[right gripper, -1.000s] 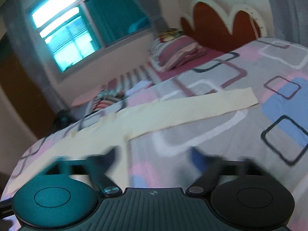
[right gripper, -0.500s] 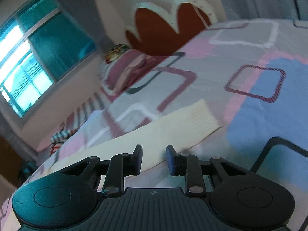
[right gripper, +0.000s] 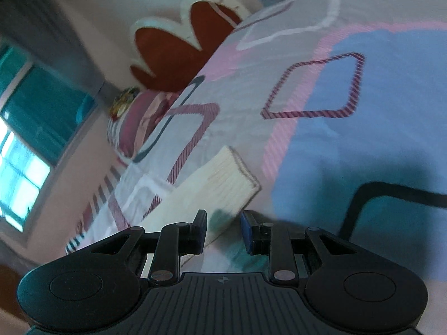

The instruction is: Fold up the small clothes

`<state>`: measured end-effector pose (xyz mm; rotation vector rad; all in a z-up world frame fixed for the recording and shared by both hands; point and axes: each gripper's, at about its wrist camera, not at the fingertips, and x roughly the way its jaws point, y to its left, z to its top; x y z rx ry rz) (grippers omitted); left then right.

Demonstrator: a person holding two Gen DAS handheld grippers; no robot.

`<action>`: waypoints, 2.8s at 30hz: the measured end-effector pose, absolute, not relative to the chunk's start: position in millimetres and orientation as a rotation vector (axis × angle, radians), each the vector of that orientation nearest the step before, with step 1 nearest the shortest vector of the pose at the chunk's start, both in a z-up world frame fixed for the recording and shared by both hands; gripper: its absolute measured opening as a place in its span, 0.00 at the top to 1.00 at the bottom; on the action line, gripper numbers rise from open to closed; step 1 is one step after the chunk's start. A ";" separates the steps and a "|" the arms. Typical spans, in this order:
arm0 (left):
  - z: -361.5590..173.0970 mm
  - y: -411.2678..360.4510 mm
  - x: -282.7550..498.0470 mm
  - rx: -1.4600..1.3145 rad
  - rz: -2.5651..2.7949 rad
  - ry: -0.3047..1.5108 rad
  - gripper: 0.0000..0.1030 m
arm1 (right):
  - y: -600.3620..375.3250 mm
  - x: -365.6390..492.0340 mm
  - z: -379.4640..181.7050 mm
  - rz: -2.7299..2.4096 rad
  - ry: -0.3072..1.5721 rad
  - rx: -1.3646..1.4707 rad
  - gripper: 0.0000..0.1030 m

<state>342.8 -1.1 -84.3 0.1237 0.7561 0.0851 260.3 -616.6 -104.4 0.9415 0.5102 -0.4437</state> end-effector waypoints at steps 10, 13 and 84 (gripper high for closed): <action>-87.5 11.3 344.7 0.132 0.114 0.782 0.00 | -628.7 279.0 -103.5 -0.454 0.550 0.866 0.98; -83.0 20.1 347.6 0.161 0.216 0.770 0.00 | -617.3 292.8 -92.5 -0.434 0.585 0.736 0.98; -69.7 58.0 447.8 -0.259 -0.019 0.737 0.97 | -350.7 354.6 -70.9 0.055 0.628 0.516 0.81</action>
